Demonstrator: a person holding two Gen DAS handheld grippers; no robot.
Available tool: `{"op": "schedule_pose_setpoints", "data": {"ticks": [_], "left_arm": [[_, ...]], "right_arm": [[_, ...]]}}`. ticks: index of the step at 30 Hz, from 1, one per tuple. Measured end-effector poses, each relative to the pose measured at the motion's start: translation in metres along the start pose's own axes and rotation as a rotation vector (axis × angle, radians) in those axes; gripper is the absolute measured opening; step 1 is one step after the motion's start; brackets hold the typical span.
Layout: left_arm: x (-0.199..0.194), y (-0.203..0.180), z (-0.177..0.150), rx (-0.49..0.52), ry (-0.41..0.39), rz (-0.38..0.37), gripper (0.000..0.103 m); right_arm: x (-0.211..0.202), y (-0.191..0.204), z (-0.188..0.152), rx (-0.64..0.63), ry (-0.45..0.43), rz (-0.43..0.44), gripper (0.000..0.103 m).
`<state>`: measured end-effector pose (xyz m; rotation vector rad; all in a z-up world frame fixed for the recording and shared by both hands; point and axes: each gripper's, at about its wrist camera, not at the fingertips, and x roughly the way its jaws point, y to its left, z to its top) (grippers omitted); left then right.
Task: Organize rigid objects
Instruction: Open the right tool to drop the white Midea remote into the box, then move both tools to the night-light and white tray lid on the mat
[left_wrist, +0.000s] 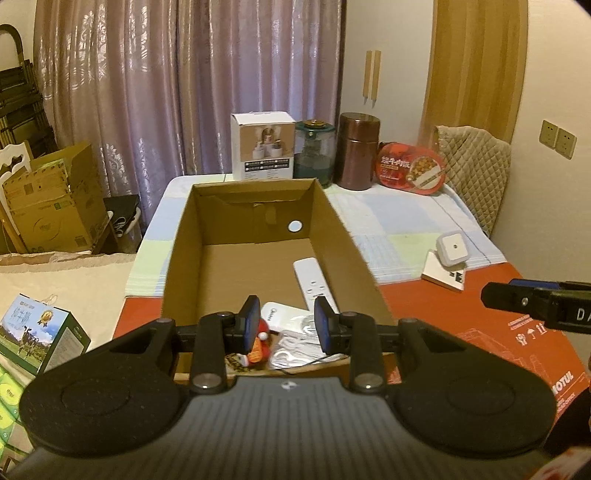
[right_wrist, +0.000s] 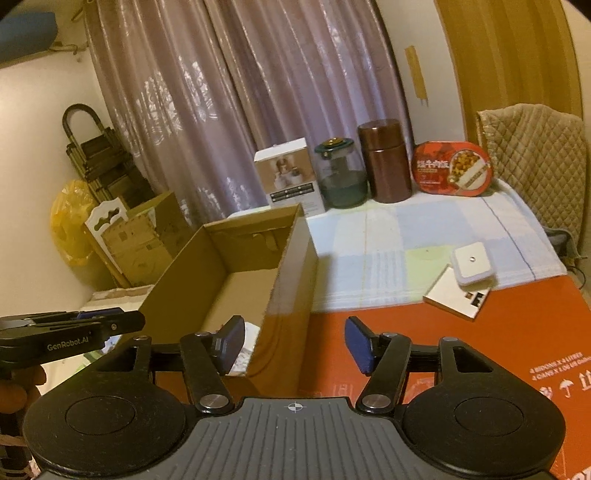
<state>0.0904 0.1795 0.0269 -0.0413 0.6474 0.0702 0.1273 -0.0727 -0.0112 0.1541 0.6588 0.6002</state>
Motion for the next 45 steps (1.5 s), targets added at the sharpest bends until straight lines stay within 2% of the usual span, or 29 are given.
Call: {"op": "schedule_pose_setpoints", "data": {"ticks": [13,29,38,40,41,42,45], "left_arm": [[-0.007,-0.048,0.007,0.03,-0.001,-0.035,0.027],[0.013,-0.098,0.017,0.035,0.025,-0.124,0.028],[0.043,-0.145,0.029,0.066,0.034,-0.174,0.035],[0.053,-0.157,0.031,0.082,0.034,-0.177,0.05],[0.059,-0.163,0.031,0.086,0.033,-0.178,0.053],[0.066,-0.168,0.032,0.087,0.035,-0.181,0.056],[0.088,-0.18,0.036,0.086,0.055,-0.2,0.057]], "right_arm": [[-0.043,-0.041,0.007,0.055,-0.037,-0.053,0.063],[-0.075,-0.101,0.023,0.128,-0.075,-0.135,0.065],[-0.081,-0.159,0.03,0.133,-0.075,-0.218,0.066],[-0.077,-0.17,0.032,0.117,-0.069,-0.23,0.066],[-0.074,-0.176,0.034,0.108,-0.065,-0.235,0.066],[-0.07,-0.181,0.035,0.098,-0.061,-0.238,0.066],[-0.056,-0.194,0.039,0.067,-0.05,-0.245,0.066]]}}
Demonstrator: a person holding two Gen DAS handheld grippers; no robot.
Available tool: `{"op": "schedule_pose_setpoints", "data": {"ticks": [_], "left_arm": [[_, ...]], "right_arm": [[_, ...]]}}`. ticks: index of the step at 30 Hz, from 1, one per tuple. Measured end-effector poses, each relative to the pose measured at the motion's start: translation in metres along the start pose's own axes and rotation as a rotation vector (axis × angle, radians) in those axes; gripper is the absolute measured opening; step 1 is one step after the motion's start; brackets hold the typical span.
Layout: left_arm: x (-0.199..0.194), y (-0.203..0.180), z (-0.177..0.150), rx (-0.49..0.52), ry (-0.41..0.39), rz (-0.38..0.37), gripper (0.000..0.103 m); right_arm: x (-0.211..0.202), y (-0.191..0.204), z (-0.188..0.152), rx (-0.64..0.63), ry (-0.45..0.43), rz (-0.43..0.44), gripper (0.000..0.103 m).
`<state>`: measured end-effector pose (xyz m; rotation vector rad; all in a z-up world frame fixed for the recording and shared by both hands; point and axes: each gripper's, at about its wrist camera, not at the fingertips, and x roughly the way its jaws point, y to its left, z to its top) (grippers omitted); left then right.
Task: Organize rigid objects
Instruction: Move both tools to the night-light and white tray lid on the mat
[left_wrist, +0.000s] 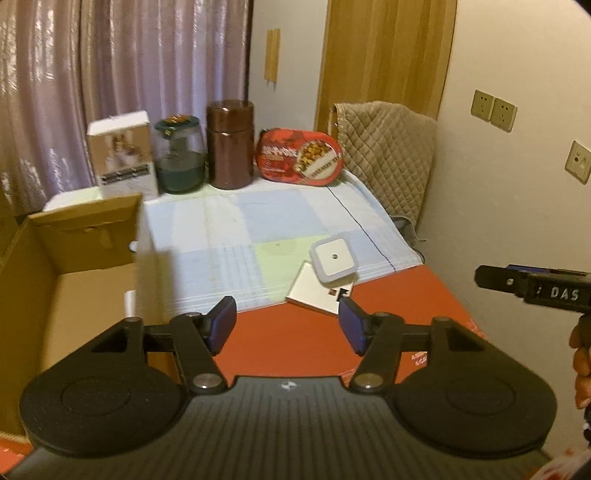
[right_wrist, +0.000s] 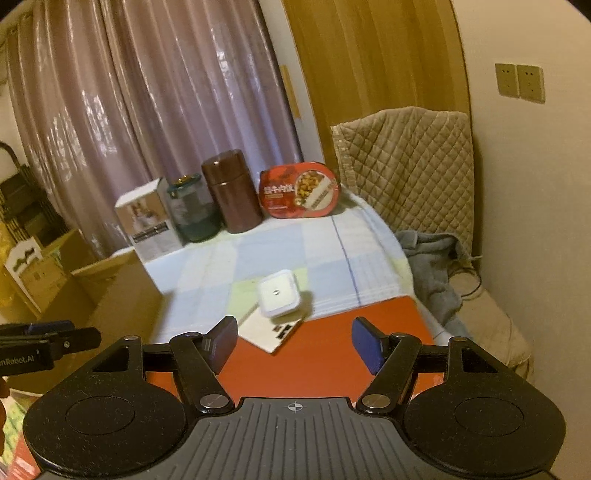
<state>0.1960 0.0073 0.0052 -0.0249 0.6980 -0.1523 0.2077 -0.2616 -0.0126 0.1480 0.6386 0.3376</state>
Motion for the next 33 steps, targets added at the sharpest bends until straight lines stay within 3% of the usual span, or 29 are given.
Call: {"op": "schedule_pose_setpoints", "data": {"ticks": [8,15,19,29,33], "left_arm": [[0.057,-0.001,0.022,0.054,0.005,0.001,0.066],[0.098,0.012,0.039,0.012,0.007,0.049,0.083],[0.117,0.022,0.045,0.0,0.021,0.077,0.084],[0.153,0.031,0.044,0.074,0.062,0.115,0.084],[0.161,0.035,0.043,0.055,0.067,0.13,0.084]], "right_arm": [[0.071,-0.003,-0.004,-0.094,0.042,0.001,0.066],[0.135,0.013,-0.006,-0.169,0.064,0.011,0.068],[0.174,0.023,-0.008,-0.207,0.069,0.006,0.077],[0.233,0.029,-0.011,-0.279,0.074,-0.018,0.078],[0.251,0.031,-0.014,-0.295,0.089,-0.024,0.078]]}}
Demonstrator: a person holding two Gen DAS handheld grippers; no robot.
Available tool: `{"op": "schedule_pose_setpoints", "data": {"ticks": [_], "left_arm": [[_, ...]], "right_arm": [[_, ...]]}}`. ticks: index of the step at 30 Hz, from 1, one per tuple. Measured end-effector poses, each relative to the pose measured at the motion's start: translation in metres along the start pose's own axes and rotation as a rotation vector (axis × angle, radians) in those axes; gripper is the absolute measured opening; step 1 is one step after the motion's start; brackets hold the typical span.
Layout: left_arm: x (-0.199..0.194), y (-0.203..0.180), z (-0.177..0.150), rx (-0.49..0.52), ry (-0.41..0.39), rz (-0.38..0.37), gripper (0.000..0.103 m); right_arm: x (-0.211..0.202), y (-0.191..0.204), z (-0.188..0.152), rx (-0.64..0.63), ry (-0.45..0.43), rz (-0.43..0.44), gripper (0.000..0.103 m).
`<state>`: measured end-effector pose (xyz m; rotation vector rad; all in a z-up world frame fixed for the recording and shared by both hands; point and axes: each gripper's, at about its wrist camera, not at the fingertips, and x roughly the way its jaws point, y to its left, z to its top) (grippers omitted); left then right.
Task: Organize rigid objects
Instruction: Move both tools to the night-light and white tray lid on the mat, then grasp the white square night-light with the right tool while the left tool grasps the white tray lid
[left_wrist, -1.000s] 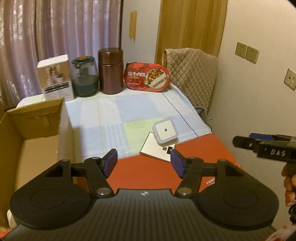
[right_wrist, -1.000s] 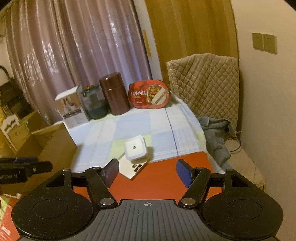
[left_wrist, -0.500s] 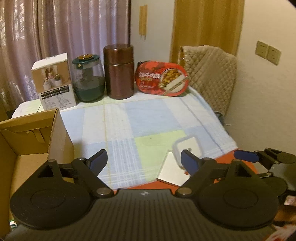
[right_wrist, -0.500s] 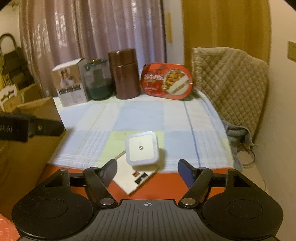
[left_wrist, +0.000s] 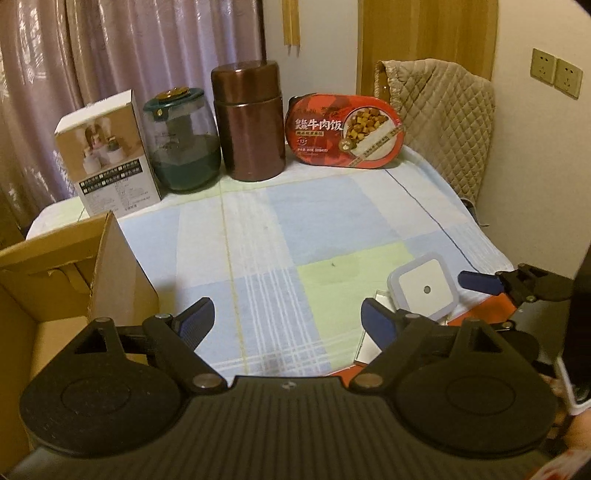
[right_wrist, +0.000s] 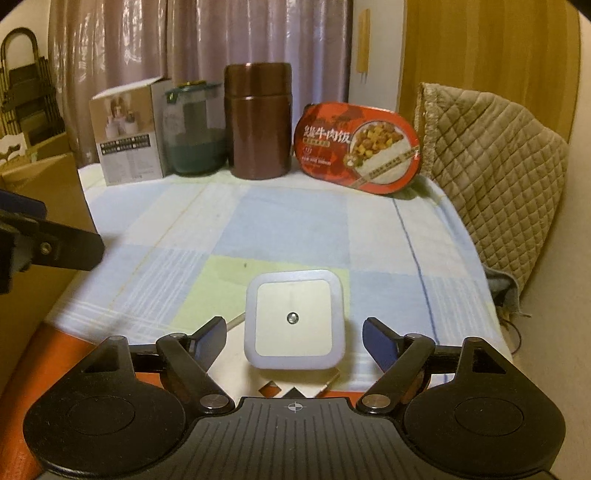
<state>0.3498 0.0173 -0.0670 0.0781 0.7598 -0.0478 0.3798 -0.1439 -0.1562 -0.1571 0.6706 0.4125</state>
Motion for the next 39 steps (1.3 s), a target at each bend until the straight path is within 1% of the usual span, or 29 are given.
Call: {"op": "schedule_pose_setpoints", "data": {"ticks": [5,6,7,10,13,16,18,22,25,29,34,39], "left_arm": [[0.003,0.0,-0.002,-0.001,0.007,0.003,0.084],[0.004,0.0,-0.002,-0.002,0.008,0.002,0.084],[0.004,0.0,-0.002,-0.002,0.006,-0.001,0.084],[0.003,-0.001,-0.002,0.003,0.005,-0.005,0.084],[0.004,-0.004,-0.003,0.005,0.012,-0.024,0.084],[0.007,-0.015,-0.005,0.016,0.031,-0.07,0.086],[0.013,-0.029,-0.009,0.05,0.053,-0.108,0.089],[0.027,-0.058,-0.023,0.139,0.071,-0.163,0.089],[0.041,-0.068,-0.032,0.159,0.088,-0.204,0.089],[0.059,-0.073,-0.039,0.175,0.06,-0.226,0.089],[0.075,-0.082,-0.041,0.202,0.039,-0.252,0.089],[0.087,-0.091,-0.042,0.247,0.014,-0.243,0.089]], "right_arm": [[0.015,0.005,-0.001,-0.042,0.013,-0.02,0.076],[0.017,0.006,-0.001,-0.057,0.016,-0.026,0.067],[0.017,0.007,-0.001,-0.068,0.017,-0.033,0.062],[0.007,0.002,0.001,-0.065,-0.002,-0.015,0.062],[-0.015,-0.007,0.004,-0.051,-0.03,-0.003,0.062],[-0.038,-0.021,0.003,-0.018,-0.029,-0.01,0.062],[-0.048,-0.034,-0.002,0.027,-0.01,-0.009,0.062],[-0.066,-0.055,-0.017,0.095,-0.001,-0.035,0.062],[-0.074,-0.066,-0.029,0.119,0.015,-0.048,0.062],[-0.081,-0.078,-0.044,0.149,0.031,-0.054,0.062],[-0.089,-0.086,-0.057,0.179,0.03,-0.06,0.062],[-0.094,-0.089,-0.063,0.195,0.028,-0.053,0.062]]}}
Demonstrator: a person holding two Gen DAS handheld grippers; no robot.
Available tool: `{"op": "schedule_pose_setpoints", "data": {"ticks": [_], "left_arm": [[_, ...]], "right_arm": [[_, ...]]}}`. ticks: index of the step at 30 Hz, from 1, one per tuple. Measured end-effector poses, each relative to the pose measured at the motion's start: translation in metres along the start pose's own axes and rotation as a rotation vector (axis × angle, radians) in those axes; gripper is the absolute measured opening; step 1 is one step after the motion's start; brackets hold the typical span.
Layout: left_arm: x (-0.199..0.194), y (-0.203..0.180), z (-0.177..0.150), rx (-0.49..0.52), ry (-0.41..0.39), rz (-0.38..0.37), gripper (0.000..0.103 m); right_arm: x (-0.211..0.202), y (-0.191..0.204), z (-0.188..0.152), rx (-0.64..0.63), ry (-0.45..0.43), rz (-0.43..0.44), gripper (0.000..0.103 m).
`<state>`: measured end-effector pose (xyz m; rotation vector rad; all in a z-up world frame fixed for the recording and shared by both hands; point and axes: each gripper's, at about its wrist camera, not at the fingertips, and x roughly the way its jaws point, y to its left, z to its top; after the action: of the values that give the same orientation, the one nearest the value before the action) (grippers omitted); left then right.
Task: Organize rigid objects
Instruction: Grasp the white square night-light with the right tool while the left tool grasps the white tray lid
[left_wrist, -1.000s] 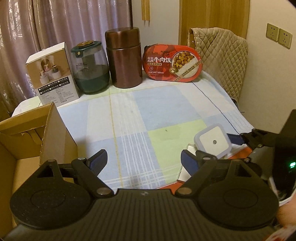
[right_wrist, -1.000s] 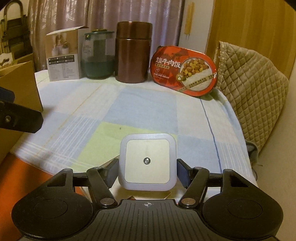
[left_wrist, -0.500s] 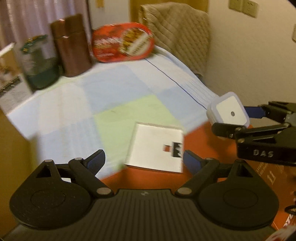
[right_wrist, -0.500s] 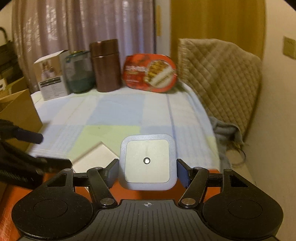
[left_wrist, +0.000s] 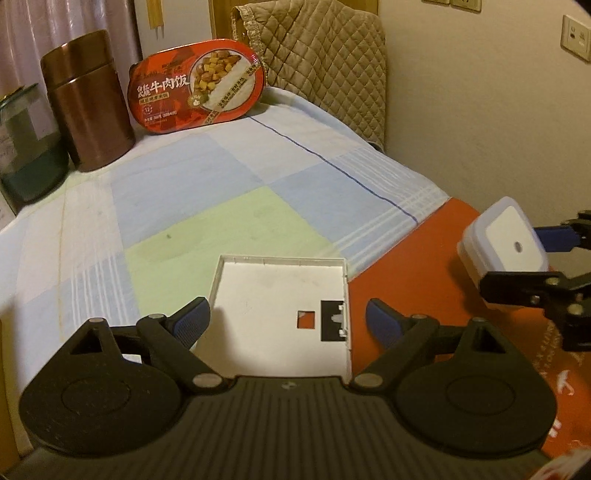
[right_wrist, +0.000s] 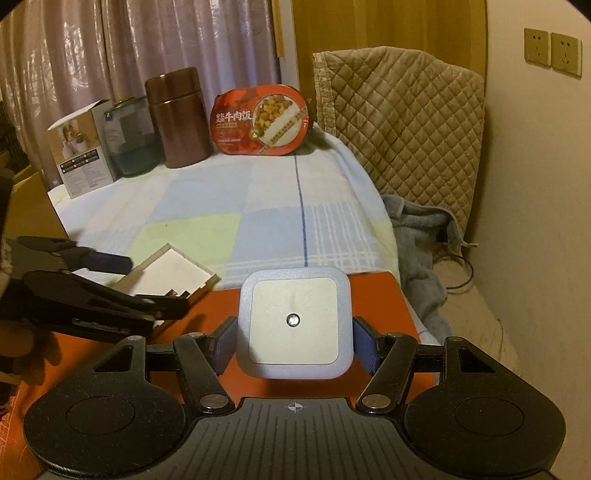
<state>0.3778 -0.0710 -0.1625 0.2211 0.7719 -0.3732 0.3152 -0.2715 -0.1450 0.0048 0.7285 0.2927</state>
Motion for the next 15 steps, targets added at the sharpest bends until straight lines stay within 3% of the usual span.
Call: {"op": "schedule_pose_setpoints", "data": {"ticks": [5,6,7,15], "left_arm": [[-0.001,0.006,0.001,-0.041,-0.012,-0.004,0.08],[-0.002,0.007,0.001,-0.04,-0.012,-0.011,0.071],[-0.003,0.008,0.001,-0.046,0.002,-0.026,0.054],[-0.023,0.006,-0.021,-0.057,0.001,-0.024,0.05]], "right_arm": [[0.0,0.003,-0.001,-0.002,-0.002,0.006,0.062],[0.0,0.003,-0.001,0.0,0.0,0.007,0.062],[0.0,0.004,-0.002,0.002,0.001,0.008,0.062],[-0.002,0.008,-0.005,0.011,-0.002,0.017,0.062]]}}
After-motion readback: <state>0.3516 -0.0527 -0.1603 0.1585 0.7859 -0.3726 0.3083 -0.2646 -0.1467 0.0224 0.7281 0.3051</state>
